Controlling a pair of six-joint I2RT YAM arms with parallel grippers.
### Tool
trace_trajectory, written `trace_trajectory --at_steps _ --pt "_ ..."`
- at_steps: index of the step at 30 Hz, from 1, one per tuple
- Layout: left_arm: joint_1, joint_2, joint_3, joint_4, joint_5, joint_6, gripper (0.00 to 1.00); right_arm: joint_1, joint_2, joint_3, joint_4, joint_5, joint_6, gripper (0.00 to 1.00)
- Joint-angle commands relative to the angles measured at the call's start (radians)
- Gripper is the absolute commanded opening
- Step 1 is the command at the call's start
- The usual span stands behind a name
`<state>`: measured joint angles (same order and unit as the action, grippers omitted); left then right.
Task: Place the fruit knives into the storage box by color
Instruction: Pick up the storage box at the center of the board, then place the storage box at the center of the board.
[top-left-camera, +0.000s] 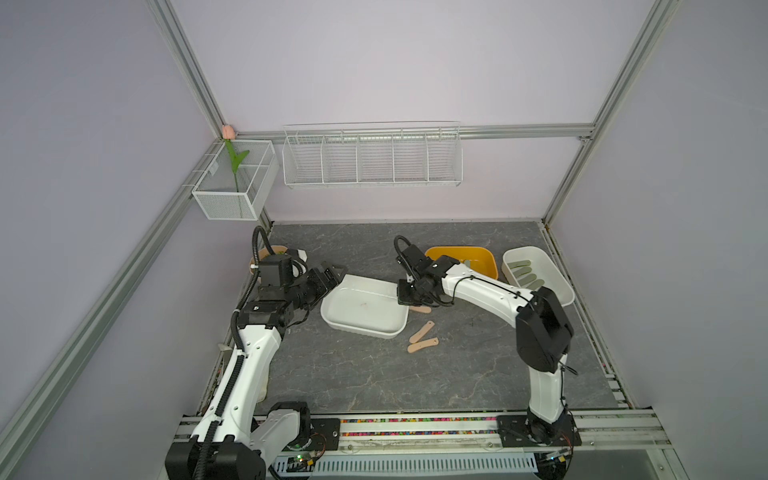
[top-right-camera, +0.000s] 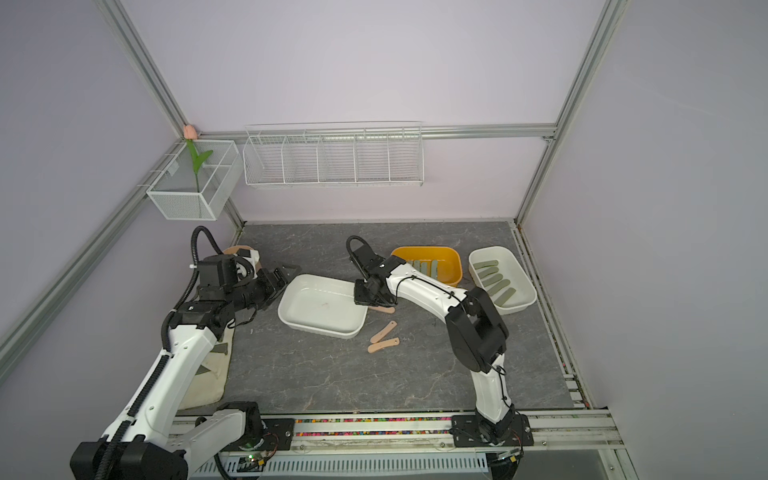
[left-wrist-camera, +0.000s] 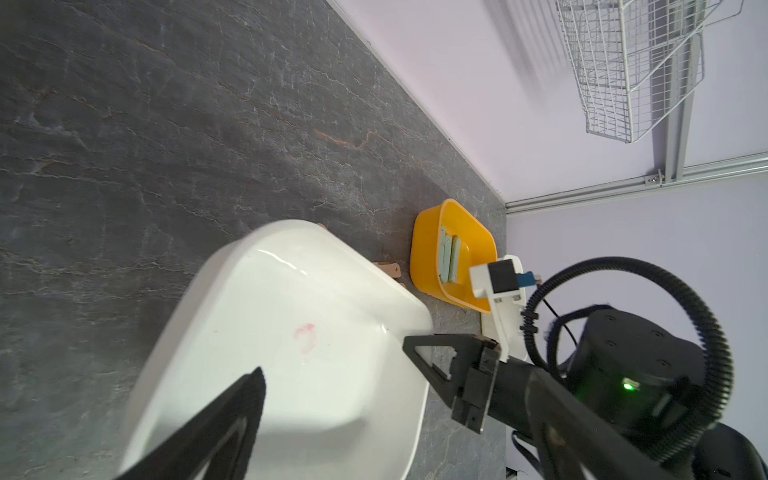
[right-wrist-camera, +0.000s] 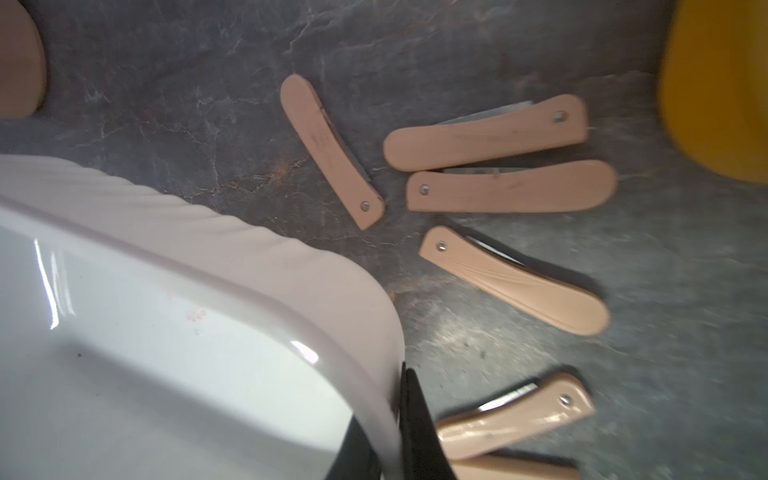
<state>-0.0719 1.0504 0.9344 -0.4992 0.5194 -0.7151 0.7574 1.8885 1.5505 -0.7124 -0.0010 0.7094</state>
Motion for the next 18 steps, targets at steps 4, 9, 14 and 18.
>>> trace_trajectory --at_steps 4,9,14,18 --pt "0.004 -0.044 0.03 -0.01 0.033 -0.012 0.99 -0.126 -0.296 -0.234 -0.019 0.008 -0.194 0.06" --pt "-0.014 -0.046 0.034 -0.01 0.029 -0.019 0.99 -0.304 -0.479 -0.374 -0.084 -0.04 -0.373 0.06" --pt "-0.08 -0.021 0.046 0.027 -0.007 -0.046 0.99 -0.474 -0.574 -0.402 -0.155 -0.12 -0.508 0.06" --pt "-0.141 0.029 0.091 0.028 -0.016 -0.046 0.99 -0.527 -0.579 -0.385 -0.209 -0.071 -0.565 0.06"
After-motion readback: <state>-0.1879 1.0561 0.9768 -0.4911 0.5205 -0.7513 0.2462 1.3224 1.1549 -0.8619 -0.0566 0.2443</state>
